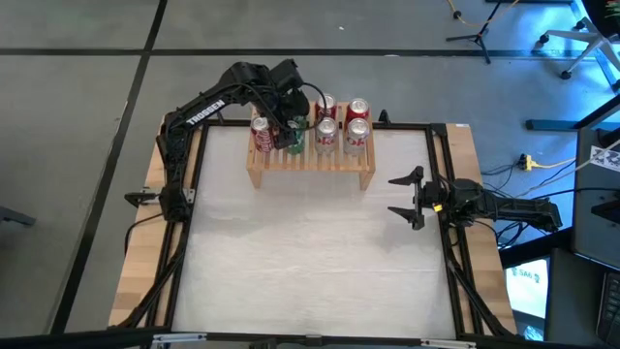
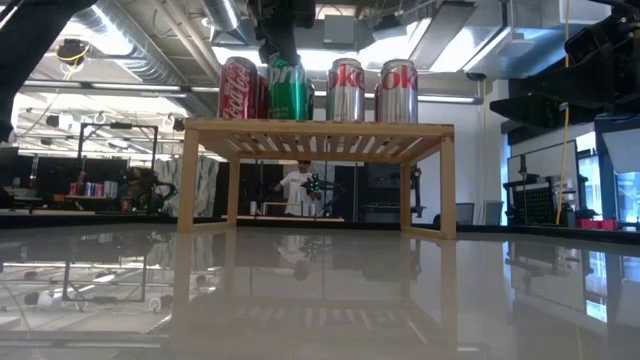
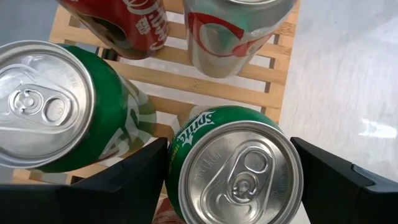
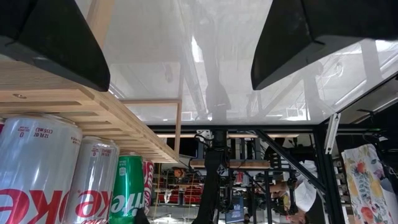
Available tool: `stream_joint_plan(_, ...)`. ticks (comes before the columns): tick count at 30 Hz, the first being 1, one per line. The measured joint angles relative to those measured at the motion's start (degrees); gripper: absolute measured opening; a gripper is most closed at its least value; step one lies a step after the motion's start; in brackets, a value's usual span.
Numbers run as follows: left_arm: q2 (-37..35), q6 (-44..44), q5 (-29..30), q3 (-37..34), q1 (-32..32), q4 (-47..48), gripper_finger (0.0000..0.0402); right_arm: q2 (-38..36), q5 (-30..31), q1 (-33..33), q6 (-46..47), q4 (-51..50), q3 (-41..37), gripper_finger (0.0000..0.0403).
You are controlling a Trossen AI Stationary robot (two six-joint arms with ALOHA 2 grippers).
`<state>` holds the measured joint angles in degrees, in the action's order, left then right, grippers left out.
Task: Place canned beverage on shelf
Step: Put the green soda can in line with the other green soda can on the shelf
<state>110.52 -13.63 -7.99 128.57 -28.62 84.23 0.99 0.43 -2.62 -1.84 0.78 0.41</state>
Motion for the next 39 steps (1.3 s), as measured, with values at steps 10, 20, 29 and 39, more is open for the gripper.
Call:
stream_joint_plan(10,0.0,0.0,0.0,0.0,0.0,0.0,0.0302,0.0,0.0,0.0,0.0,0.0,0.0,0.0386)
stream_joint_plan(20,0.2,0.0,2.1,-0.2,-0.3,0.1,0.0337,0.0,0.0,0.0,0.0,0.0,0.0,0.0386)
stream_joint_plan(29,0.3,0.0,2.5,-0.2,-0.7,-0.1,0.0386,0.0,0.0,0.0,0.0,0.0,0.0,0.0386)
stream_joint_plan(39,0.2,0.0,0.9,-0.2,-0.6,-0.2,0.0389,0.0,0.0,0.0,0.0,0.0,0.0,0.0386)
